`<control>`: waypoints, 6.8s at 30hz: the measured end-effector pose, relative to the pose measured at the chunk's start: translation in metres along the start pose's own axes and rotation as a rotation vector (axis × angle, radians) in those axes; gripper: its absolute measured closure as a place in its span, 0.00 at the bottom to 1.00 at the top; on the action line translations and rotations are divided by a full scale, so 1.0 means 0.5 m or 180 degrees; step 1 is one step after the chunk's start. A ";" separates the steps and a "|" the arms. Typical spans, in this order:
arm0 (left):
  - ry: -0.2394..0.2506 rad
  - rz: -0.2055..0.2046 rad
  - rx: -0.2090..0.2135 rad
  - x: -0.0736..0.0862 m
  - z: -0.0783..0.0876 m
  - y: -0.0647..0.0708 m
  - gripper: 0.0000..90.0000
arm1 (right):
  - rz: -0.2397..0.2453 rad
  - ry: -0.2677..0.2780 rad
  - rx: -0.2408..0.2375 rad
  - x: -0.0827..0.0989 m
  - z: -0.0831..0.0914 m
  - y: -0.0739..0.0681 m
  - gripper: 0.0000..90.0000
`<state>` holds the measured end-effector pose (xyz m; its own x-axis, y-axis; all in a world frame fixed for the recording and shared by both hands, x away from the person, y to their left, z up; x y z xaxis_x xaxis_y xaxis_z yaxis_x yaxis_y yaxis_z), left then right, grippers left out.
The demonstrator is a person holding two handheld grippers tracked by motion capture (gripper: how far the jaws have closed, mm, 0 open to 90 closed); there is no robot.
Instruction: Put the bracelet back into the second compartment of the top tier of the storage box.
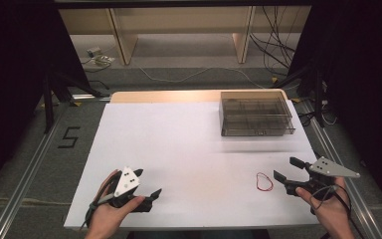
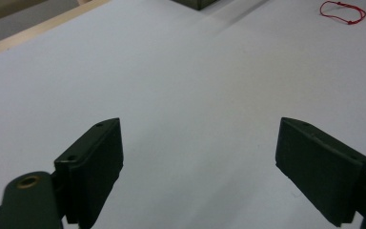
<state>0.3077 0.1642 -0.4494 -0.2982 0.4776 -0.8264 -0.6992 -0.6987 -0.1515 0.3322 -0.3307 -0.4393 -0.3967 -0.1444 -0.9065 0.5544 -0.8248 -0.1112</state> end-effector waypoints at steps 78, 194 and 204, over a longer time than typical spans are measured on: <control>-0.0057 0.0100 -0.0087 0.037 -0.040 -0.027 0.18 | 0.0048 -0.0566 0.0134 -0.003 -0.089 0.019 0.98; 0.0004 0.0096 -0.0086 0.035 -0.041 -0.022 0.18 | 0.0125 -0.0108 0.0326 -0.138 -0.133 0.055 0.98; 0.0005 0.0087 -0.0097 0.035 -0.042 -0.023 0.18 | 0.0119 -0.0106 0.0353 -0.145 -0.139 0.059 0.98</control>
<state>0.3240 0.1695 -0.4734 -0.3158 0.4572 -0.8314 -0.6707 -0.7274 -0.1452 0.4280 -0.3065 -0.4052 -0.4024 -0.1928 -0.8949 0.4856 -0.8736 -0.0302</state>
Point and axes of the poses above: each handheld gripper's, and its own axes: z roughly backward along the jaws, x roughly out of its underside, y roughly to its right, the point moved 2 cm from there along -z, roughly forward along the jaws, and after that the axes turned 5 degrees about -z, right-handed, at the moved point
